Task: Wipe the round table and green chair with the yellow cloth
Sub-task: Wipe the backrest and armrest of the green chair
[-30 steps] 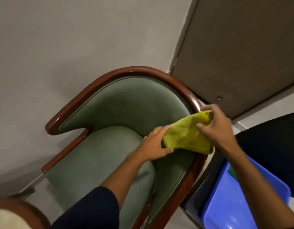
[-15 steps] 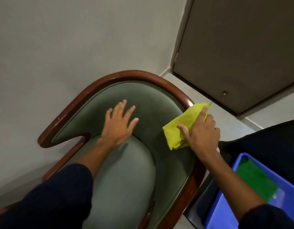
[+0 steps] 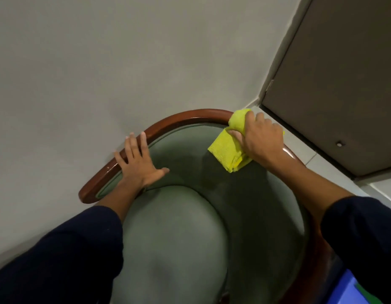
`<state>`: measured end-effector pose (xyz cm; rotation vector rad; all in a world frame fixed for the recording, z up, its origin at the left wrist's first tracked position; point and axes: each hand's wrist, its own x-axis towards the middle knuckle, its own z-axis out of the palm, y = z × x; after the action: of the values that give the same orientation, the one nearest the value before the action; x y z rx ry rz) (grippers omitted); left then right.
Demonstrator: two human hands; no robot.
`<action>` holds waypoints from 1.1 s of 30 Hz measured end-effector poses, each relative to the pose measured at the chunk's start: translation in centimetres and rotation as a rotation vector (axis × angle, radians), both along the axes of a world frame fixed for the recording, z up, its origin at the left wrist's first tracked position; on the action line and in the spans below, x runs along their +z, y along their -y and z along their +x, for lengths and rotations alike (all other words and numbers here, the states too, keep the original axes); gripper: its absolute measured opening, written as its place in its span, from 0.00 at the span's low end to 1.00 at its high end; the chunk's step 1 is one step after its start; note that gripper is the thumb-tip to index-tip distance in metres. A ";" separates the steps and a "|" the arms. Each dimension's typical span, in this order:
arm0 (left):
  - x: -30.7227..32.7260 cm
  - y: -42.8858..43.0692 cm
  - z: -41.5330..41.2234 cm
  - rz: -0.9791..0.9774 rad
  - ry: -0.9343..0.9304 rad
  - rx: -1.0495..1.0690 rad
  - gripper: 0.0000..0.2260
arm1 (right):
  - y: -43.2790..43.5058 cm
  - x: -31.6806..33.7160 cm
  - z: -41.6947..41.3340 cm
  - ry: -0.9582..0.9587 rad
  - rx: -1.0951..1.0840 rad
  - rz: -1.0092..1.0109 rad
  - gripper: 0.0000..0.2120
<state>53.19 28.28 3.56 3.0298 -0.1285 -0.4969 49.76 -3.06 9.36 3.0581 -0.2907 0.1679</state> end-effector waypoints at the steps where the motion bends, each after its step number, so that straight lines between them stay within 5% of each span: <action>1: 0.0 0.0 0.1 -0.006 -0.014 0.005 0.59 | -1.1 -0.2 1.5 -0.004 0.040 -0.006 0.33; 10: 0.4 0.3 0.1 -0.080 -0.069 0.036 0.55 | -11.1 -5.0 5.3 0.112 0.514 -0.079 0.28; 13: 0.2 -0.1 0.1 -0.093 -0.059 0.030 0.53 | -9.5 -6.5 1.9 -0.014 0.655 -0.156 0.29; 20: 1.8 -1.7 0.4 -0.099 -0.178 -0.012 0.54 | -2.7 -3.7 -7.6 -0.066 0.164 -0.057 0.26; 26: 4.5 -1.2 -8.6 0.058 -0.205 -0.147 0.48 | -3.5 -0.9 -20.5 -0.336 -0.179 0.021 0.24; 30: 5.5 0.3 -21.7 -0.286 -0.530 -0.092 0.39 | -6.6 1.6 -24.6 -0.432 -0.369 0.221 0.20; 33: 7.3 0.1 -29.6 -0.645 -0.769 0.107 0.27 | -8.9 4.0 -27.2 -0.500 -0.378 0.740 0.17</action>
<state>23.56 28.16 10.84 2.0500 -0.0607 -1.2632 22.60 5.79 13.41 3.4610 -1.0764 -0.8983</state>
